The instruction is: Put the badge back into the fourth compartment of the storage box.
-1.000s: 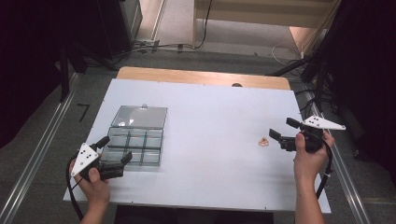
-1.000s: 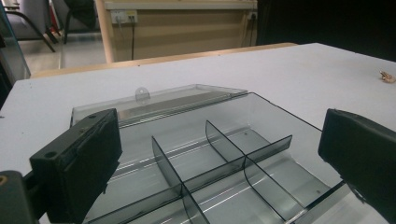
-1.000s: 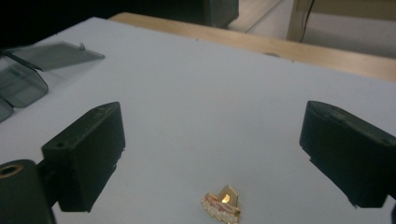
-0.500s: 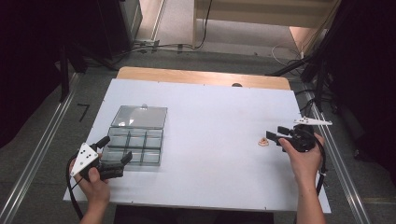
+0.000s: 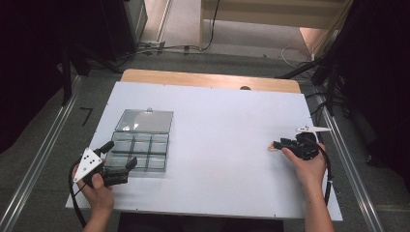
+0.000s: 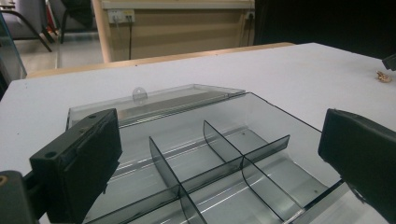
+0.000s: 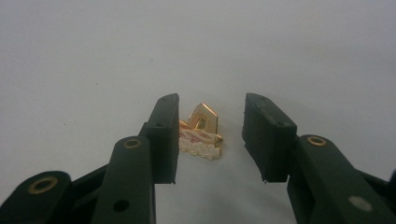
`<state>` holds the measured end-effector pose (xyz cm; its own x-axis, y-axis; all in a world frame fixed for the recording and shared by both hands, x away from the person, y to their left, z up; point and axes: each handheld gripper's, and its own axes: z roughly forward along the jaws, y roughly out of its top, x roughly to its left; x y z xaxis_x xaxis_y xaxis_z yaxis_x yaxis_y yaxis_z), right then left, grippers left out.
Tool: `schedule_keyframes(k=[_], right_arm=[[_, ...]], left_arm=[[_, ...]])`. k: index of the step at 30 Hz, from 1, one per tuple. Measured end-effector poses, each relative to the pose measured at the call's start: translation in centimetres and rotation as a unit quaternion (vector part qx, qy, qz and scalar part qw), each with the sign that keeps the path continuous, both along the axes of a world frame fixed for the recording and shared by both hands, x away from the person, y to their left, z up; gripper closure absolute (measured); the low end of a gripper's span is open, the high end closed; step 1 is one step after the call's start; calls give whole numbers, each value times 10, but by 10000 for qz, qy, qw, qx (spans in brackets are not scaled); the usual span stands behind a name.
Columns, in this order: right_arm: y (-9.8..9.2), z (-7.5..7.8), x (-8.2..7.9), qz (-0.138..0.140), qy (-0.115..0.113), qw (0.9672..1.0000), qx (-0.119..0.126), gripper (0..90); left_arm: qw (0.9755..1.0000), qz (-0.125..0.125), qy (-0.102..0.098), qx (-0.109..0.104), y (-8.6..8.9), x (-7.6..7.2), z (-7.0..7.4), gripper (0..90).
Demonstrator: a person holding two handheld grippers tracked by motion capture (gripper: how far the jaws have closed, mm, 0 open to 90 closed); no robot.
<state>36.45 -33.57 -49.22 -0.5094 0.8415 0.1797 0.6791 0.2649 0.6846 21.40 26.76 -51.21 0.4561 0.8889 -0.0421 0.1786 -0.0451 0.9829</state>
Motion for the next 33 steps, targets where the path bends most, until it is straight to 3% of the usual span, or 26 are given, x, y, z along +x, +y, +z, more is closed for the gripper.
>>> schedule_keyframes(k=[6,19,25,33], right_arm=[[0,-6,2,281,28,9996,9,571],[-1,-15,2,394,-84,9992,-69,610],[2,-18,-2,635,-243,9975,-173,695],[6,-21,-11,706,-284,9970,-105,831]], left_arm=[[10000,4,3,4,0,0,0,0],[10000,-3,10,20,0,0,0,0],[10000,-6,14,30,0,0,0,0],[10000,-6,16,31,0,0,0,0]])
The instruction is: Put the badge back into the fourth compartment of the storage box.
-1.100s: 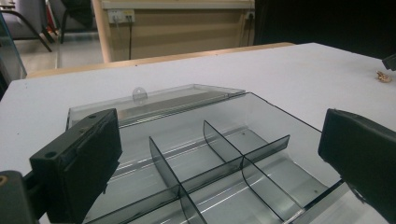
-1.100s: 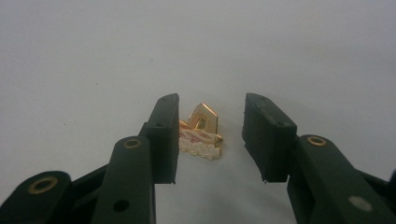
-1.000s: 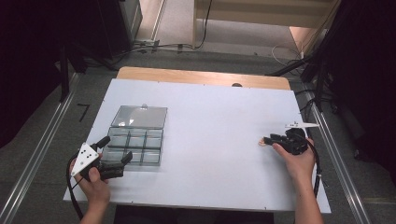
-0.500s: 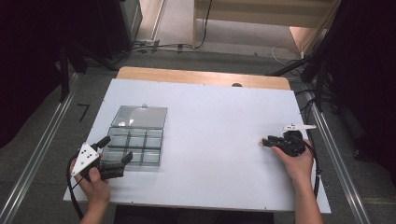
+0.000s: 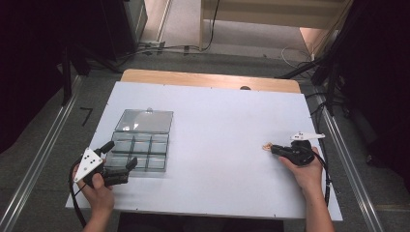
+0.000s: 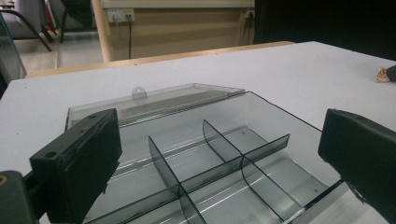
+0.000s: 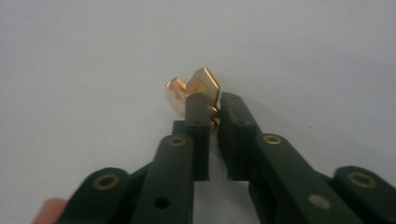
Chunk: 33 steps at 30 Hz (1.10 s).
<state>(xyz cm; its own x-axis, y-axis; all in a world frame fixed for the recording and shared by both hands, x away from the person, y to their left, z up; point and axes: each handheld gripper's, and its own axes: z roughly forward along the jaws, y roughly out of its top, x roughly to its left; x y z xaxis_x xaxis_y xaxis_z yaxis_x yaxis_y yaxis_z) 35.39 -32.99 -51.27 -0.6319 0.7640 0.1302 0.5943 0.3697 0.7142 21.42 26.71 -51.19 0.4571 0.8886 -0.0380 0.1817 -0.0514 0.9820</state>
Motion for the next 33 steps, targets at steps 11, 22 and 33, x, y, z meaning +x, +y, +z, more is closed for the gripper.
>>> schedule_keyframes(k=[11,22,33], right_arm=[[10,-1,-8,253,-132,9996,-45,873],[12,-1,-9,229,-72,9997,32,873],[17,-1,-8,8,-225,9997,-75,775]], left_arm=[[10000,5,-9,-30,0,0,0,0],[10000,1,-5,-29,0,0,0,0],[10000,-5,3,-14,0,0,0,0]])
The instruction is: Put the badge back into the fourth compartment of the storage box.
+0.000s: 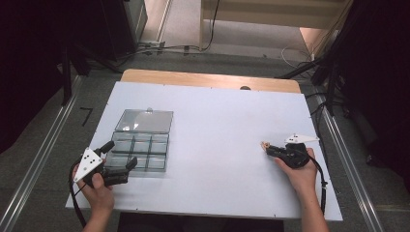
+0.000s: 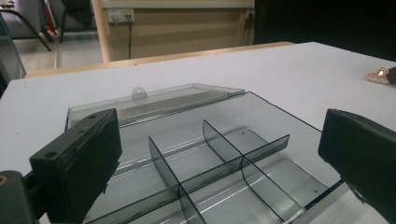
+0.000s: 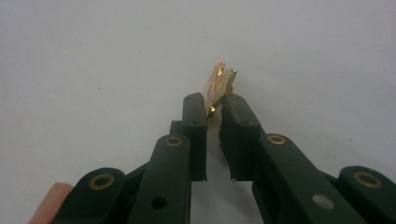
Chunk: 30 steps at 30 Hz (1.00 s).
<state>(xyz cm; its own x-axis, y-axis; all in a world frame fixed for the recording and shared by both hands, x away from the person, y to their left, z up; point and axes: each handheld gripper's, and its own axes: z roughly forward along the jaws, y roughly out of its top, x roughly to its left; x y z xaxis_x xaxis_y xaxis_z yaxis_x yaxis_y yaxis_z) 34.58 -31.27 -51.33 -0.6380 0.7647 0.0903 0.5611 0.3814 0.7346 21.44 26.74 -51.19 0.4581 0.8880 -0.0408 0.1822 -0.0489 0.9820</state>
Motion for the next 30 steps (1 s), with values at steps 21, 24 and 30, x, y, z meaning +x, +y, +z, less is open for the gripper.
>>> schedule_keyframes(k=[21,24,30], right_arm=[[20,-1,-1,-712,-197,9972,151,868],[22,-1,-2,-697,-241,9972,106,870],[25,0,-3,-656,-295,9973,117,872]], left_arm=[[10000,9,9,56,0,0,0,0],[10000,7,9,52,0,0,0,0],[10000,2,6,39,0,0,0,0]])
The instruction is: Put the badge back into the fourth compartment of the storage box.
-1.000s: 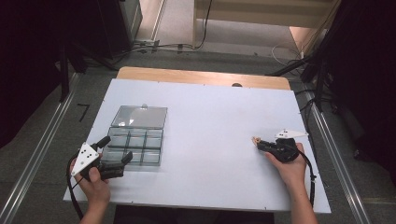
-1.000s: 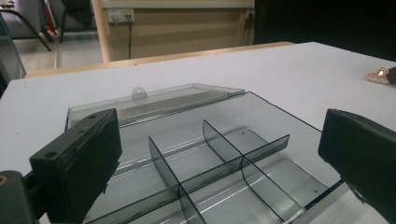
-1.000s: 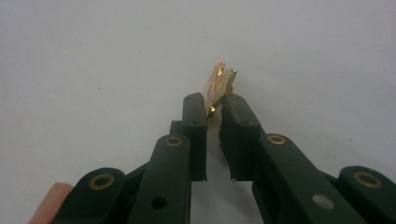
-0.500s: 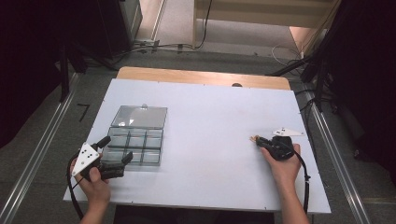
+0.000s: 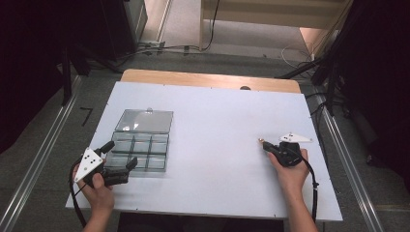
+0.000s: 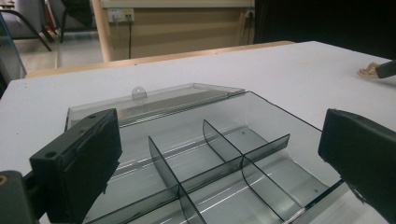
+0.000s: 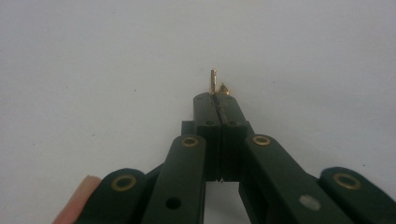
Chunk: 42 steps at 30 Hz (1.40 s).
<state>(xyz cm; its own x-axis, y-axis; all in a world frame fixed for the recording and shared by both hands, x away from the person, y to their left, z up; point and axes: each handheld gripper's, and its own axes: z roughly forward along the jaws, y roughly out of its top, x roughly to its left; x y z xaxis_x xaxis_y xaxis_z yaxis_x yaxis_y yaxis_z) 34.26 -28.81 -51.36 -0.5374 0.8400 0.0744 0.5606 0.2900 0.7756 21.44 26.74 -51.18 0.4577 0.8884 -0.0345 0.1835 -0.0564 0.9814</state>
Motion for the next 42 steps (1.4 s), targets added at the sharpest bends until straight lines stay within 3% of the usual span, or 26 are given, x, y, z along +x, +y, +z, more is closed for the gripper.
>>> schedule_keyframes(k=[8,22,42], right_arm=[[6,3,-3,85,-15,10000,42,872],[20,22,-8,197,-152,9996,158,872],[77,51,-12,791,-380,9958,270,872]], left_arm=[[10000,30,-10,-47,0,-1,0,0],[10000,24,-36,-27,0,-2,0,0],[10000,11,-71,-33,1,-2,0,0]])
